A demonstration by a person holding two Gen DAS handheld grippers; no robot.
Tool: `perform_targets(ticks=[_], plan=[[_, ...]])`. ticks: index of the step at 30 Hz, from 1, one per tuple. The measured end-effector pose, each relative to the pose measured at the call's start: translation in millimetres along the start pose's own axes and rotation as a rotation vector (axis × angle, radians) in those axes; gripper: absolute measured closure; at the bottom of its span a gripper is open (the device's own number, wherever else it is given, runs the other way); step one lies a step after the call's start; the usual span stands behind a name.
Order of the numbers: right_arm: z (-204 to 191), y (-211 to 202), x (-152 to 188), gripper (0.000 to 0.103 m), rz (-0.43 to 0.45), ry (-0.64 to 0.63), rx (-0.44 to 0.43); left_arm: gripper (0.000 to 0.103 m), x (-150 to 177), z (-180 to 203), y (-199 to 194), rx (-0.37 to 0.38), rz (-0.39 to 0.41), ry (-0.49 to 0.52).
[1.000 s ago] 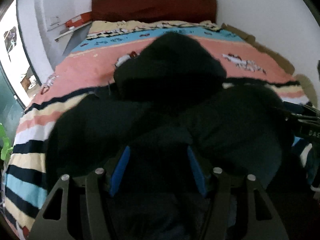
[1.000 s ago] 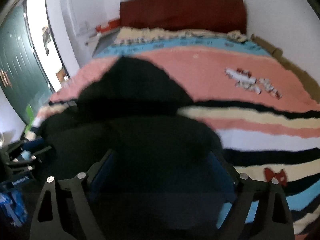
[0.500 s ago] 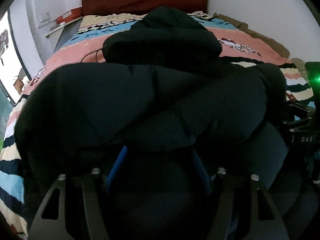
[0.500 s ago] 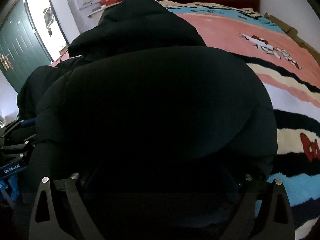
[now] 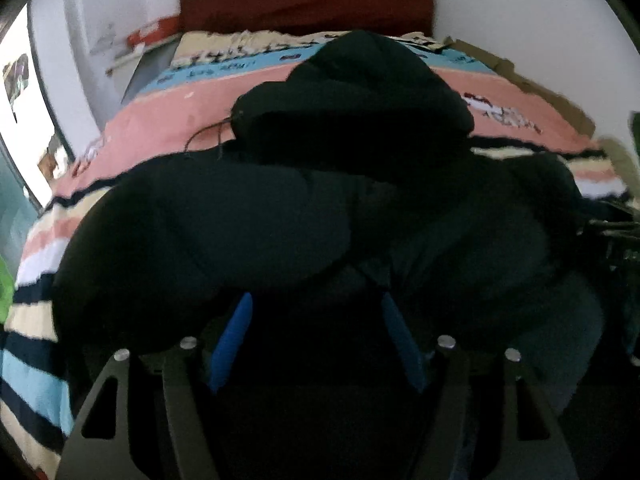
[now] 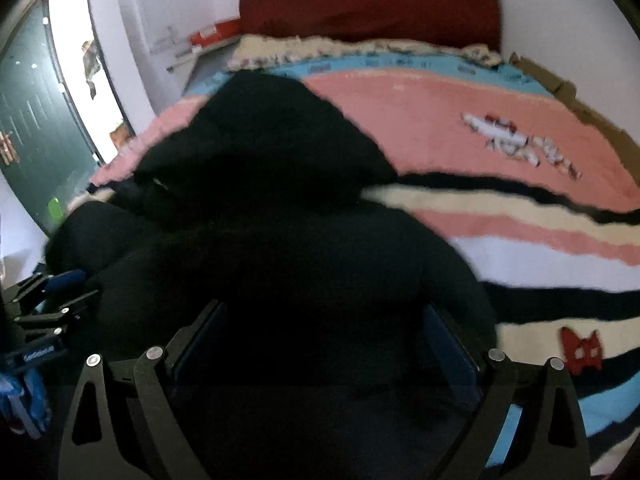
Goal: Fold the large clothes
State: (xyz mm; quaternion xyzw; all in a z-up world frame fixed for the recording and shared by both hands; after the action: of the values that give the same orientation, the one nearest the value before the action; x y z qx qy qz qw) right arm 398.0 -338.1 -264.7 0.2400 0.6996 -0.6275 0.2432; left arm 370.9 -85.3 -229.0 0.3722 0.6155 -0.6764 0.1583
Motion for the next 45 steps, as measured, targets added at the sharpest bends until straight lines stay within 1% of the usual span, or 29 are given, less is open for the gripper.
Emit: perform_targets(ticks=[2,4,5,7,8,9,11,13,16,18,19,20,21,24,27,29,32,33,36,39,41,43,44,45], plan=[[1.4,13.3,8.7,0.002,-0.003,-0.013,0.018,0.033,1.8,2.7,2.8,-0.007,0.008,0.012],[4.7,15.9,8.7,0.002,-0.021,0.004,0.009,0.033,2.7,1.5,5.2,-0.001,-0.008,0.003],[4.9,15.1,8.5,0.002,-0.03,0.001,0.007,0.033,3.2,1.0,5.4,0.002,-0.019,0.001],[4.8,7.6,7.6,0.002,-0.048,0.009,-0.007,0.033,2.2,2.2,0.4,0.002,-0.063,0.028],[5.1,3.1,5.0,0.002,-0.049,0.013,-0.018,0.033,-0.2,0.7,-5.5,0.014,-0.07,0.029],[5.6,-8.9,-1.7,0.002,-0.031,0.025,-0.046,0.033,-6.7,-2.2,-16.4,0.039,-0.06,0.026],[6.7,-27.0,-15.6,0.002,0.009,0.04,-0.077,0.033,-20.0,-10.5,-30.8,0.061,-0.042,0.046],[12.0,-47.4,-41.3,0.002,0.065,0.038,-0.093,0.033,-36.3,-22.4,-38.6,0.074,-0.043,0.062],[21.9,-61.1,-87.3,0.002,0.128,0.007,-0.081,0.033,-66.5,-42.7,-37.4,0.092,-0.054,0.065],[31.1,-56.2,-120.1,0.001,0.154,-0.01,-0.062,0.033,-96.0,-56.1,-29.6,0.123,-0.058,0.05],[34.9,-51.2,-135.5,0.001,0.161,-0.01,-0.064,0.033,-106.8,-58.4,-26.0,0.133,-0.058,0.048],[37.0,-45.7,-146.2,0.001,0.164,-0.01,-0.07,0.033,-124.2,-61.8,-19.1,0.152,-0.052,0.046],[38.4,-36.0,-164.7,0.001,0.17,-0.011,-0.088,0.033,-135.0,-63.2,-13.5,0.171,-0.049,0.043],[33.4,-6.0,-197.5,0.001,0.164,-0.019,-0.148,0.033,-169.6,-59.0,18.8,0.261,-0.065,0.031],[17.5,29.2,-214.6,0.001,0.146,-0.052,-0.19,0.033,-191.0,-53.5,53.0,0.307,-0.077,0.021],[4.2,54.5,-220.2,0.001,0.123,-0.091,-0.222,0.033,-200.8,-51.6,79.6,0.334,-0.093,0.015],[-18.8,90.9,-221.1,0.001,0.099,-0.153,-0.263,0.033,-206.4,-51.0,111.8,0.377,-0.117,0.004],[-23.7,99.8,-220.1,0.001,0.092,-0.162,-0.275,0.033,-206.6,-50.7,125.9,0.404,-0.128,-0.017],[-34.7,133.5,-215.0,0.001,0.061,-0.171,-0.31,0.033,-197.0,-47.5,159.2,0.47,-0.168,-0.063],[-30.2,163.8,-207.2,0.001,0.025,-0.149,-0.298,0.033,-179.0,-45.9,187.9,0.501,-0.199,-0.095],[-26.4,173.1,-203.4,0.001,0.021,-0.123,-0.303,0.033,-174.4,-48.3,195.7,0.504,-0.193,-0.11],[-24.2,178.8,-201.1,0.001,0.013,-0.101,-0.304,0.034,-170.8,-47.8,198.2,0.491,-0.18,-0.102],[-25.2,179.0,-200.8,0.006,0.005,-0.108,-0.291,0.035,-170.4,-46.9,196.9,0.47,-0.173,-0.088],[-26.6,177.8,-200.9,0.012,0.0,-0.118,-0.281,0.044,-170.7,-45.8,194.8,0.453,-0.166,-0.07]])
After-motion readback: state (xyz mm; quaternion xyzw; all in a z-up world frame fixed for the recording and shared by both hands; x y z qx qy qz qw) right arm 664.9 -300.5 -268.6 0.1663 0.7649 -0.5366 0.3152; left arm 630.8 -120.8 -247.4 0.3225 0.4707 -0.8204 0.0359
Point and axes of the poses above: each gripper's, at about its wrist camera, not at the fingertips, and y roughly the way its jaws point, z to its right, x to its underside, the point moved 9 cm from there along y, roughly the way its jaws point, and after that the axes turned 6 degrees about z, right-handed, at the moved point
